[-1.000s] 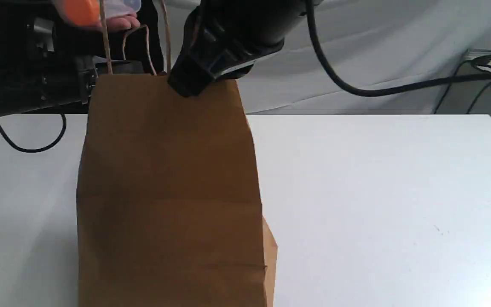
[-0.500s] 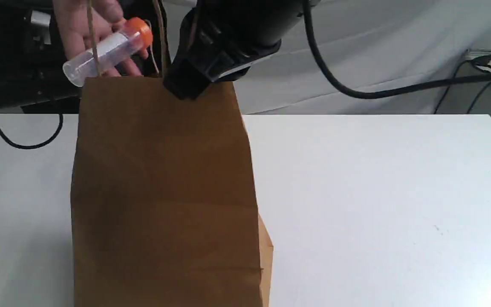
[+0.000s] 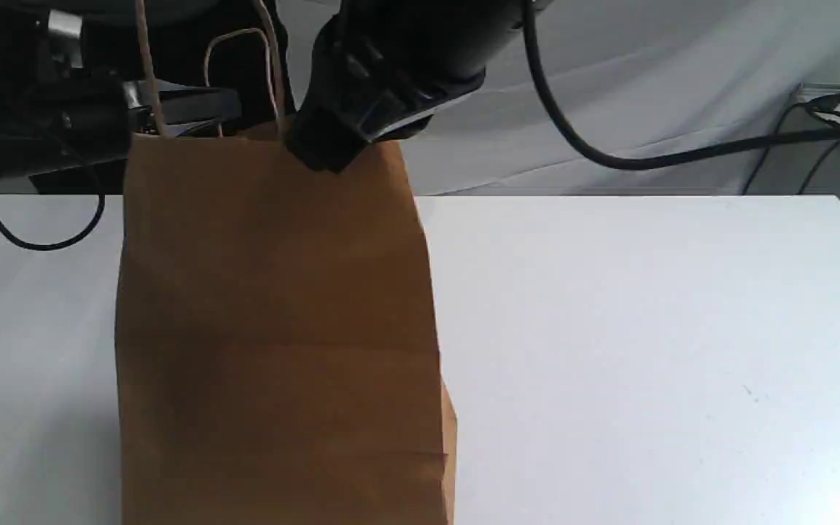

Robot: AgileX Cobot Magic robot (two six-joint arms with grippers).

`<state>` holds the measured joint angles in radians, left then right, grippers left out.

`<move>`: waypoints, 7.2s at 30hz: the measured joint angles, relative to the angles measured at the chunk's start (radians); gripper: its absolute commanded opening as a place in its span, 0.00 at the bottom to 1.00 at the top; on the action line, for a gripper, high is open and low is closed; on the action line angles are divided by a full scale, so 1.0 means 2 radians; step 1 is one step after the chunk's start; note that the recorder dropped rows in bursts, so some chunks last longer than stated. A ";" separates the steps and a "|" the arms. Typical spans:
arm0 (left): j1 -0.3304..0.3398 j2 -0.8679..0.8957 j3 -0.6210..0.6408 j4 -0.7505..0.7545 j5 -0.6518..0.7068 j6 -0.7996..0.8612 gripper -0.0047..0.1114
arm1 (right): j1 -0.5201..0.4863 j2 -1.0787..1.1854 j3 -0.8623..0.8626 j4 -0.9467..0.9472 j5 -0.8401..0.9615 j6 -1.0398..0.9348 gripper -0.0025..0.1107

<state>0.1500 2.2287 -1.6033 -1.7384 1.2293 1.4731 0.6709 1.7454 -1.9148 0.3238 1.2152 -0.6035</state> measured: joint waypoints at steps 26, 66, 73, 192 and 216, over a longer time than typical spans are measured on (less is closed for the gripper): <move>-0.037 -0.128 0.001 0.011 -0.004 0.010 0.04 | 0.002 -0.066 0.129 -0.058 -0.020 -0.004 0.02; -0.038 -0.090 0.002 0.042 -0.004 -0.056 0.53 | 0.002 -0.076 0.217 -0.067 -0.127 0.001 0.02; -0.038 -0.090 0.002 0.042 -0.004 -0.062 0.55 | 0.002 -0.076 0.217 -0.067 -0.131 0.002 0.02; 0.053 -0.829 0.542 0.019 -0.378 0.180 0.04 | 0.002 -0.439 0.589 -0.268 -0.523 0.249 0.02; 0.053 -0.829 0.542 0.019 -0.378 0.181 0.04 | 0.002 -0.439 0.589 -0.267 -0.522 0.250 0.02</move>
<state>0.2554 0.5712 -0.5190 -1.7012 0.4733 1.8354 0.6749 0.8672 -0.7364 -0.2096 0.1705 -0.1033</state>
